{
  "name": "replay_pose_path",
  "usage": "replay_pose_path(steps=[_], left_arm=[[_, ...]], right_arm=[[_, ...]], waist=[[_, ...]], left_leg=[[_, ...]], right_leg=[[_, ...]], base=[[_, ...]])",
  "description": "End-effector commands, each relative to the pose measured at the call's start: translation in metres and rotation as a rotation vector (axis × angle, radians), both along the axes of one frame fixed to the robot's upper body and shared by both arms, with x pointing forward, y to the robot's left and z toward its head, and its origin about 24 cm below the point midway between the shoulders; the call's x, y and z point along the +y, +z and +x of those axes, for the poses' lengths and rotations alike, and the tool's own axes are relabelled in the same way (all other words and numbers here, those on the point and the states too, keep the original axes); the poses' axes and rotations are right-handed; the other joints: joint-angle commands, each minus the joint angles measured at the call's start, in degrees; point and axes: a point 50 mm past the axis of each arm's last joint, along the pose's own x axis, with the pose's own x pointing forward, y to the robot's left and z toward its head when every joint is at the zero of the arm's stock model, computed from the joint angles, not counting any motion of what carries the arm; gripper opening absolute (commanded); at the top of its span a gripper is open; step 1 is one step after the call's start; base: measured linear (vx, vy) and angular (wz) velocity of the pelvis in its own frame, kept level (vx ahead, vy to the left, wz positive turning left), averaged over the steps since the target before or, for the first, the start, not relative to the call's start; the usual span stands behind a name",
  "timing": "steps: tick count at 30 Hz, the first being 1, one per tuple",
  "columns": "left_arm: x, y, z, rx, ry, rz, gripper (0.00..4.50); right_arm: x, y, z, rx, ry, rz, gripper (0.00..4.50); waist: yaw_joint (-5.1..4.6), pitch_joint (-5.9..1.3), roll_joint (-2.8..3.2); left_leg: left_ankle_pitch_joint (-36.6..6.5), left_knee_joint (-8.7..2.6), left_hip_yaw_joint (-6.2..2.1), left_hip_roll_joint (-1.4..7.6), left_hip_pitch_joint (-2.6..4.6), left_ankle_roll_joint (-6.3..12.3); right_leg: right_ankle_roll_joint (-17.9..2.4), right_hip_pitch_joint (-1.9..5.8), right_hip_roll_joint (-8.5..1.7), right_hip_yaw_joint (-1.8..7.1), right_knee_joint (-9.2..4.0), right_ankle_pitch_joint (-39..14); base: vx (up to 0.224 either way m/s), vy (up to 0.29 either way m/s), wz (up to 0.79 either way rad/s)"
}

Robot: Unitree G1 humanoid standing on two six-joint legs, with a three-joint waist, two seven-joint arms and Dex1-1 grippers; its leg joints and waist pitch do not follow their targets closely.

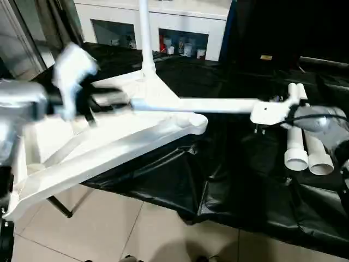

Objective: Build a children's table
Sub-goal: Rotate table base

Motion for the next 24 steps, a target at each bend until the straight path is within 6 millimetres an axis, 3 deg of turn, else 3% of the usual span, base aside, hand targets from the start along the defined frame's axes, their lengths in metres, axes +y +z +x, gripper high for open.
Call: replay_pose_path(steps=[1, 6, 7, 9, 10, 13, 14, 15, 16, 17, 18, 20, 22, 23, 24], left_arm=[[0.019, 0.02, 0.001, -0.118, 0.128, -0.045, 2.48], [0.04, 0.038, 0.003, -0.222, 0.282, -0.1, 2.48], [0.053, 0.044, 0.007, -0.278, 0.393, -0.112, 2.48], [0.058, 0.046, 0.009, -0.298, 0.442, -0.115, 2.48], [0.063, 0.048, 0.01, -0.326, 0.497, -0.091, 2.48], [0.056, 0.044, 0.011, -0.336, 0.493, -0.011, 2.48], [0.056, 0.044, 0.011, -0.336, 0.493, -0.011, 2.48], [0.047, 0.038, 0.01, -0.312, 0.446, -0.004, 2.48], [0.032, 0.027, 0.008, -0.266, 0.374, -0.017, 2.48], [0.018, 0.016, 0.006, -0.232, 0.327, -0.062, 2.48], [0.012, 0.01, 0.005, -0.215, 0.306, -0.085, 2.48], [-0.009, -0.023, 0.006, -0.2, 0.362, -0.223, 2.48], [-0.017, -0.04, 0.005, -0.191, 0.41, -0.265, 2.48], [-0.027, -0.082, 0.001, -0.16, 0.527, -0.265, 2.48], [-0.028, -0.088, -0.001, -0.163, 0.543, -0.264, 2.48]], right_arm=[[-0.005, -0.002, -0.002, 0.019, -0.043, 0.092, 1.88], [-0.007, -0.01, -0.006, 0.058, -0.068, 0.199, 1.88], [-0.009, -0.012, -0.008, 0.07, -0.088, 0.292, 1.88], [-0.01, -0.012, -0.008, 0.075, -0.102, 0.342, 1.88], [-0.011, -0.011, -0.008, 0.077, -0.129, 0.443, 1.88], [-0.009, -0.005, -0.002, 0.052, -0.217, 0.706, 1.87], [-0.009, -0.005, -0.002, 0.052, -0.217, 0.706, 1.87], [-0.006, -0.005, 0.001, 0.047, -0.255, 0.828, 1.87], [-0.001, -0.007, 0.003, 0.05, -0.295, 0.958, 1.87], [0.006, -0.009, 0.004, 0.061, -0.303, 1.042, 1.87], [0.01, -0.011, 0.004, 0.067, -0.306, 1.08, 1.87], [0.029, -0.019, -0.001, 0.075, -0.299, 1.165, 1.87], [0.037, -0.022, -0.005, 0.081, -0.298, 1.193, 1.87], [0.052, -0.03, -0.016, 0.08, -0.301, 1.215, 1.87], [0.053, -0.032, -0.018, 0.078, -0.304, 1.213, 1.87]], waist=[[0.18, -4.82, -0.74], [0.45, -4.86, -0.87], [0.49, -4.84, -0.88], [0.52, -5.0, -0.99], [0.69, -4.94, -0.9], [0.78, -5.07, -1.1], [0.81, -4.98, -0.93], [0.89, -5.01, -0.9], [0.93, -5.08, -1.13], [1.15, -4.94, -1.09], [1.25, -5.06, -1.01], [2.17, -5.44, -0.37], [2.41, -5.59, -0.61], [2.63, -5.83, -0.26], [2.88, -5.77, -0.49]], left_leg=[[-14.3, -3.87, -0.01, 0.42, -0.14, 2.15], [-14.3, -3.89, -0.06, 0.61, 0.03, 2.13], [-14.6, -3.89, -0.06, 0.6, 0.12, 2.26], [-14.1, -3.96, -0.2, 0.78, -0.03, 2.1], [-14.2, -3.91, -0.14, 0.76, 0.23, 2.28], [-13.4, -4.14, -0.34, 1.16, 0.12, 2.35], [-13.4, -4.24, -0.36, 1.29, 0.2, 2.11], [-13.3, -4.22, -0.38, 1.34, 0.22, 1.86], [-12.6, -4.43, -0.5, 1.69, 0.06, 1.52], [-12.7, -4.53, -0.46, 1.76, 0.24, 1.27], [-12.0, -4.47, -0.3, 1.84, 0.38, 0.99], [-10.4, -4.34, -0.13, 1.45, 0.36, 1.33], [-9.0, -4.47, -0.18, 1.55, 0.08, 1.7], [-9.3, -4.4, -0.12, 1.34, 0.27, 1.98], [-8.9, -4.53, -0.27, 1.48, 0.16, 2.29]], right_leg=[[-8.8, 4.19, -2.47, 2.77, -3.95, -23.4], [-8.5, 4.01, -2.8, 2.83, -4.09, -24.5], [-8.6, 3.89, -2.74, 2.79, -4.23, -24.8], [-8.8, 4.13, -2.88, 2.82, -3.89, -23.7], [-8.9, 3.91, -2.83, 2.84, -4.08, -23.7], [-9.9, 4.17, -3.17, 3.0, -3.7, -22.2], [-10.2, 4.11, -3.32, 3.04, -3.77, -22.2], [-10.4, 4.03, -3.33, 3.0, -3.7, -22.0], [-11.2, 4.42, -3.81, 3.26, -3.29, -20.3], [-11.7, 4.08, -3.77, 3.16, -3.48, -20.7], [-12.3, 4.31, -3.89, 3.39, -3.12, -18.9], [-13.0, 4.13, -3.55, 3.27, -3.01, -15.8], [-12.3, 4.48, -3.28, 3.26, -2.99, -12.7], [-11.8, 4.23, -3.16, 3.16, -3.18, -13.3], [-10.7, 4.42, -3.09, 3.11, -3.57, -13.0]], base=[[0.0, 0.0, 0.0], [0.0, 0.0, 0.0], [0.0, 0.0, 0.0], [0.0, 0.0, 0.0], [0.0, 0.0, 0.0], [0.0, 0.0, 0.0], [0.0, 0.0, 0.0], [0.0, 0.0, 0.0], [0.0, 0.0, 0.0], [0.0, 0.0, 0.0], [0.0, 0.0, 0.0], [0.0, 0.0, 0.0], [0.0, 0.0, 0.0], [0.0, 0.0, 0.0], [0.0, 0.0, 0.0]])
